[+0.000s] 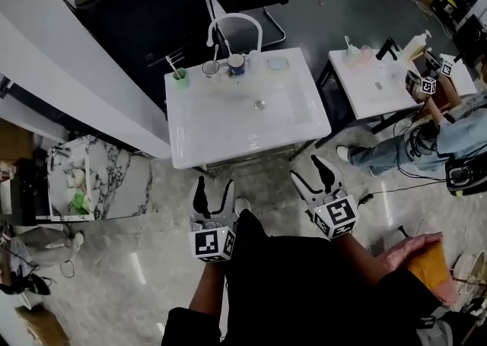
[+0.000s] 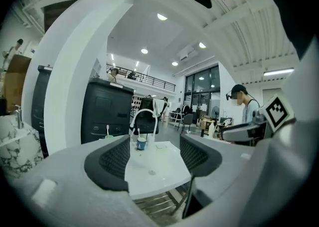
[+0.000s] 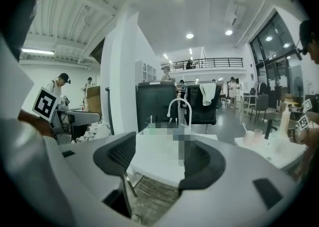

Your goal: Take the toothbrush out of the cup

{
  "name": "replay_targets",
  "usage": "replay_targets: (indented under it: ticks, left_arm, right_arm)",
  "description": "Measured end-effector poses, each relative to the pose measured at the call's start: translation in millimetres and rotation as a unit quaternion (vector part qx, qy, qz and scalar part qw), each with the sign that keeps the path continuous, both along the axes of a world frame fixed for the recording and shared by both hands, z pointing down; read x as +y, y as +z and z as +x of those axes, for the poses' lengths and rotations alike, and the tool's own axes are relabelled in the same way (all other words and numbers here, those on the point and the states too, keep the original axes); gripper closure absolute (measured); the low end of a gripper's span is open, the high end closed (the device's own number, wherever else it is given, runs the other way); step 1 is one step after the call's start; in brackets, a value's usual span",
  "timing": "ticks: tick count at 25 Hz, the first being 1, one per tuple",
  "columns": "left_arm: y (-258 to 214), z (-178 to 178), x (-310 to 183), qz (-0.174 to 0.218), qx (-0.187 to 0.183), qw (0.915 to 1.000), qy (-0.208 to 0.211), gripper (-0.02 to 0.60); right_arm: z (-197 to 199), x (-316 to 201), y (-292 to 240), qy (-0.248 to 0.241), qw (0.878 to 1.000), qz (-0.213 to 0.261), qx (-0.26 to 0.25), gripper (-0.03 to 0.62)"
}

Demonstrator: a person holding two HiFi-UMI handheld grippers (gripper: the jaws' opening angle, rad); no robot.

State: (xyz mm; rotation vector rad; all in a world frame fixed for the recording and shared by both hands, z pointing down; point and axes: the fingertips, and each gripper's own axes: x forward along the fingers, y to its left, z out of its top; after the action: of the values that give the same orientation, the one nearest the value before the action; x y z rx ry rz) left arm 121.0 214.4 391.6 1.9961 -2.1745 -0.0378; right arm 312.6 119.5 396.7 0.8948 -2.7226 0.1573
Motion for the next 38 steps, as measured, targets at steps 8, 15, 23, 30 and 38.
replay_targets:
  ticks: [8,15,23,30,38]
  left_arm:
    - [2,-92,-49,0.011,0.01,0.9998,0.015,0.282]
    - [9,-130,-72,0.017,0.024,0.9993,0.024,0.282]
    - [26,-156,-87,0.01,0.047,0.9988,-0.008,0.282]
    - [24,-172,-118,-0.002,0.027,0.999,-0.034,0.282]
    - [35,-192,-177,-0.032,0.029,0.9965,-0.072,0.282]
  right_arm:
    - [-80,-47,3,0.029,1.0,-0.013,0.001,0.322]
    - [-112,-68,13,0.043,0.998,-0.031,0.019,0.322]
    - [-135,-93,34,0.034,0.997,-0.057,0.03,0.322]
    - [-183,-144,13,-0.017,1.0,-0.016,0.006,0.322]
    - [-233,-219,29,-0.071,0.997,-0.029,0.001,0.322]
